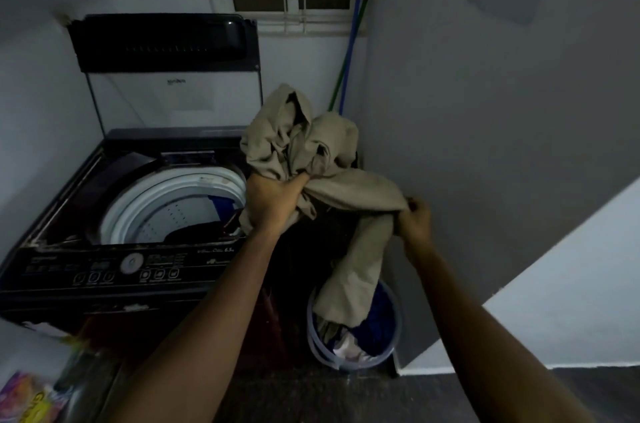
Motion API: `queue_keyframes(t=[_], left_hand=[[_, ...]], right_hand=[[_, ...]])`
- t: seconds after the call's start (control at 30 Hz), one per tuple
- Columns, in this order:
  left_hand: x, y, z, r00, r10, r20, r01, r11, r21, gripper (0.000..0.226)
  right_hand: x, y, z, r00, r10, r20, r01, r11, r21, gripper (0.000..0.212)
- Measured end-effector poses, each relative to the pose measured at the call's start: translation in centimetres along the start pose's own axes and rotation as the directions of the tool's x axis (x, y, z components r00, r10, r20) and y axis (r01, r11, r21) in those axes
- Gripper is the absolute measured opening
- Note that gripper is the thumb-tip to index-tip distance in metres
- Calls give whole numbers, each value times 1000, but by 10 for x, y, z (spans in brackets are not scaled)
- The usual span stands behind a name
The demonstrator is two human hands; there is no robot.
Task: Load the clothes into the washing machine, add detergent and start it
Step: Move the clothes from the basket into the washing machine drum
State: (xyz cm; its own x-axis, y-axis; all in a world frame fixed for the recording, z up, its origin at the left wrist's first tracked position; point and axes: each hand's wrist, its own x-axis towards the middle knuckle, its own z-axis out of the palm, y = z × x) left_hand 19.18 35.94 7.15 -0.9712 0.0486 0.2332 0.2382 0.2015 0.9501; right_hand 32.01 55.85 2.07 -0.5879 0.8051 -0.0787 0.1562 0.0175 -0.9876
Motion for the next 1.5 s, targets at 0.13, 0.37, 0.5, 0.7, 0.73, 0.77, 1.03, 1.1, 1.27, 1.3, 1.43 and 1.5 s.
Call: queue_keyframes(t=[0.13,0.37,0.5,0.7,0.73,0.77,1.03,1.1,1.27,1.3,1.43,1.5], left_hand=[[-11,-5,2,999,0,42,-2,1000,26,56],[2,1,-9,994,-105,32,107,992,-65,46],[29,-7,-30,986,-163,30,166,980,-111,74],[111,-34,-90,992,-120,26,121,991,-59,67],[126,-39,-102,994,-107,32,108,994,-28,65],[141,-46,-115,994,-103,40,103,995,9,64],[221,-111,-191,985,-105,140,73,974,216,73],[226,-129,-202,983,-97,158,58,970,235,67],[226,-183,-217,971,-79,224,-6,934,357,50],[227,-193,-218,956,-149,254,35,914,405,52],[231,-232,-226,858,-376,349,125,813,569,70],[231,-244,-233,807,-404,432,96,810,578,68]], right_hand=[[-3,-60,12,951,68,301,-229,811,538,23],[-11,-100,55,788,-128,602,-165,898,407,39],[-18,-110,101,761,-191,620,49,970,239,51],[-18,-117,215,797,-287,531,185,954,238,73],[-17,-117,236,804,-297,516,186,948,257,73],[-17,-117,256,816,-293,498,170,946,277,71],[-16,-80,392,896,-130,424,-59,912,405,44],[-16,-63,410,893,-73,443,-121,911,394,40],[-20,-20,435,825,188,533,-286,952,107,28],[-21,-12,438,834,184,520,-210,978,-9,27],[-15,14,438,723,191,664,181,875,-449,40],[-10,24,433,663,267,700,350,716,-604,41]])
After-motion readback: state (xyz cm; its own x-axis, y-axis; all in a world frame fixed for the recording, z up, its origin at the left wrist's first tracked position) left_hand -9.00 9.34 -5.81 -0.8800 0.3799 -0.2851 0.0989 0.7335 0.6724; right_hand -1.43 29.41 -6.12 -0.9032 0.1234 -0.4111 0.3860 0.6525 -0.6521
